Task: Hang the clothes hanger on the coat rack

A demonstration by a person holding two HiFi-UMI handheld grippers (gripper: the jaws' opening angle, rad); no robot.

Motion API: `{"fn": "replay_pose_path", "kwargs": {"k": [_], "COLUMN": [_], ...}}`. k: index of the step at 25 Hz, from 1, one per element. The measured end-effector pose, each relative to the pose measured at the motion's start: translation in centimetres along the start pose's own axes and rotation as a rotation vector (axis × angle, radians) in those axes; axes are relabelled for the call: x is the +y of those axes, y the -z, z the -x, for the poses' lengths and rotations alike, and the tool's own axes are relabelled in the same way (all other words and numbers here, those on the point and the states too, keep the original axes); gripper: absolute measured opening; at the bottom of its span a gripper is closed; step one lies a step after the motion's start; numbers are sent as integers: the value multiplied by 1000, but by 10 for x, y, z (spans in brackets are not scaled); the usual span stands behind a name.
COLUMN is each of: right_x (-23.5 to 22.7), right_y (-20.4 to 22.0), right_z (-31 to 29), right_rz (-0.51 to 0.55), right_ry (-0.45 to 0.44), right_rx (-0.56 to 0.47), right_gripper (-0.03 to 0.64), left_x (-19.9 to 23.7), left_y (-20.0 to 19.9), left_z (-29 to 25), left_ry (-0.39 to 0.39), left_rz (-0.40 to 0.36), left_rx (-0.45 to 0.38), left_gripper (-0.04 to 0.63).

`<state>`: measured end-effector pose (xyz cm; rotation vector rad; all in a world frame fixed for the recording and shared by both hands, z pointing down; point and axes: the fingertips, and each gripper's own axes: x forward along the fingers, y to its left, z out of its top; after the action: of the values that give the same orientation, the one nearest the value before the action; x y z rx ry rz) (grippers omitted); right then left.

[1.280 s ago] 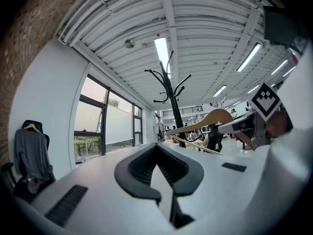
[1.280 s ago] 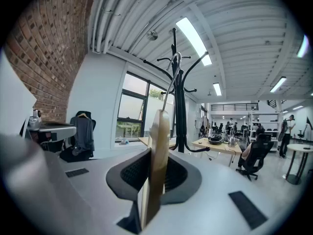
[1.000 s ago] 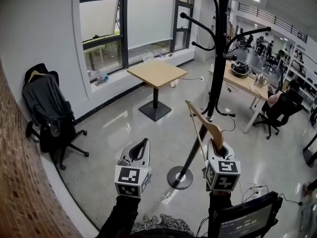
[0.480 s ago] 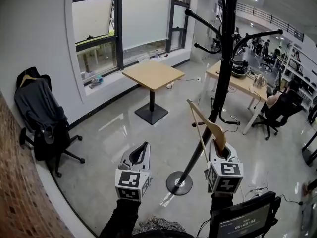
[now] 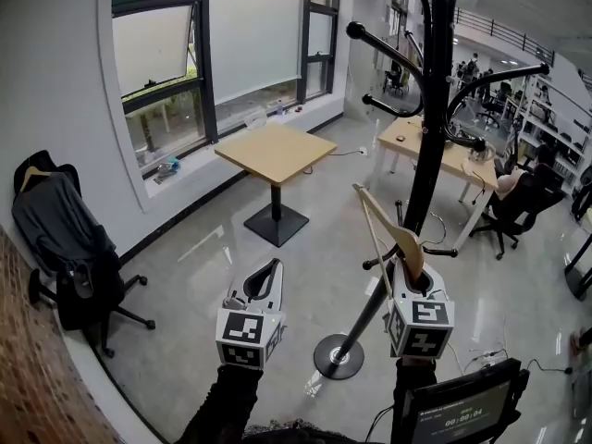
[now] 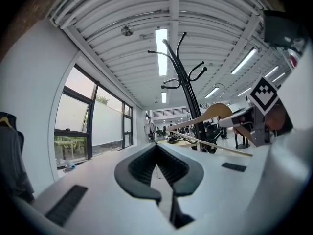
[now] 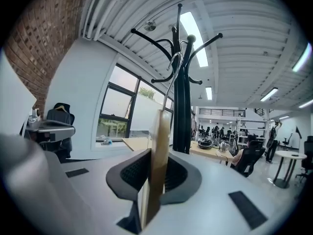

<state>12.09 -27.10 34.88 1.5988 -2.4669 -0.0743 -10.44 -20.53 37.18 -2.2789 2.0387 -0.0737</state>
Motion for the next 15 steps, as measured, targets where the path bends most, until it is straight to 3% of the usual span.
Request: {"fn": "replay_pose_path", "kwargs": {"k": [15], "right_x": [7], "right_y": [-13], "right_z": [-50], "right_rz": [1], "right_ry": [62], "right_rx": [39], "right_gripper": [52], "left_x": [31], "left_y": [16], "left_z": [-47], "left_ry": [74], "left_rz": [24], "left_rx": [18], "left_gripper": [8]}}
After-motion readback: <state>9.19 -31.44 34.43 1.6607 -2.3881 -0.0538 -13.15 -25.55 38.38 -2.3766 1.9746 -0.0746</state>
